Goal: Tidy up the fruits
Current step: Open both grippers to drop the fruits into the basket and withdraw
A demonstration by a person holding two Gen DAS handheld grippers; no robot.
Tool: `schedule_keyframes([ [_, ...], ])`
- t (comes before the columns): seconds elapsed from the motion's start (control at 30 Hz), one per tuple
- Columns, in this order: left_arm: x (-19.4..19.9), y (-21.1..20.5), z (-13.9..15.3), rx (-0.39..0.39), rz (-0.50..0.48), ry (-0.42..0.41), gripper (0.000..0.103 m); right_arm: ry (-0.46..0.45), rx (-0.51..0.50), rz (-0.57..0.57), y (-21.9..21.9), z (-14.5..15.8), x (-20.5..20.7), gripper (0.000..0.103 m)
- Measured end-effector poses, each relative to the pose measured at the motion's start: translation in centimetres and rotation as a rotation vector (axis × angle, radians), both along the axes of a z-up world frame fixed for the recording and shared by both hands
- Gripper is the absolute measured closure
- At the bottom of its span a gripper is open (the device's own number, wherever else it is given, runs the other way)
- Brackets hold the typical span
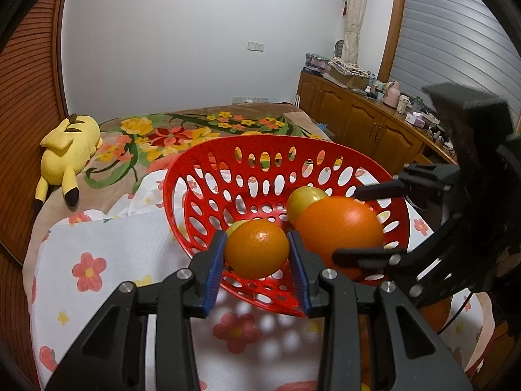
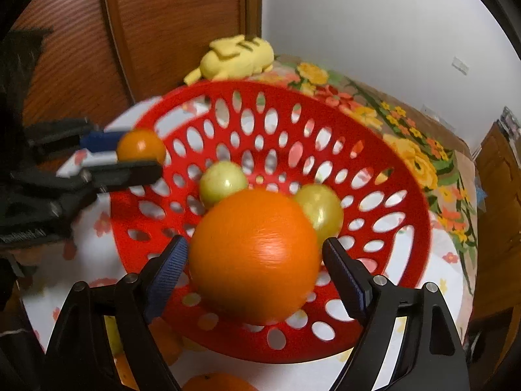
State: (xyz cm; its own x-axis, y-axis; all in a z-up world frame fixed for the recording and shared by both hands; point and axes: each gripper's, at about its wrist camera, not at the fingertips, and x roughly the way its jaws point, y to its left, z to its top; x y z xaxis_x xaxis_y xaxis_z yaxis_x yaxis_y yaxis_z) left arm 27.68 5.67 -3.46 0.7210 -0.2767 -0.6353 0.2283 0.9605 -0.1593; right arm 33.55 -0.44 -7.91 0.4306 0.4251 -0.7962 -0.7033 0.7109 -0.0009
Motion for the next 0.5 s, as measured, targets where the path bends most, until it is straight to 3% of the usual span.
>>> schedule_keyframes([
  [0.5, 0.8, 0.0, 0.1, 0.004, 0.006, 0.003, 0.067, -0.050, 0.100, -0.053, -2.4, 2.9, -0.9, 0.016],
])
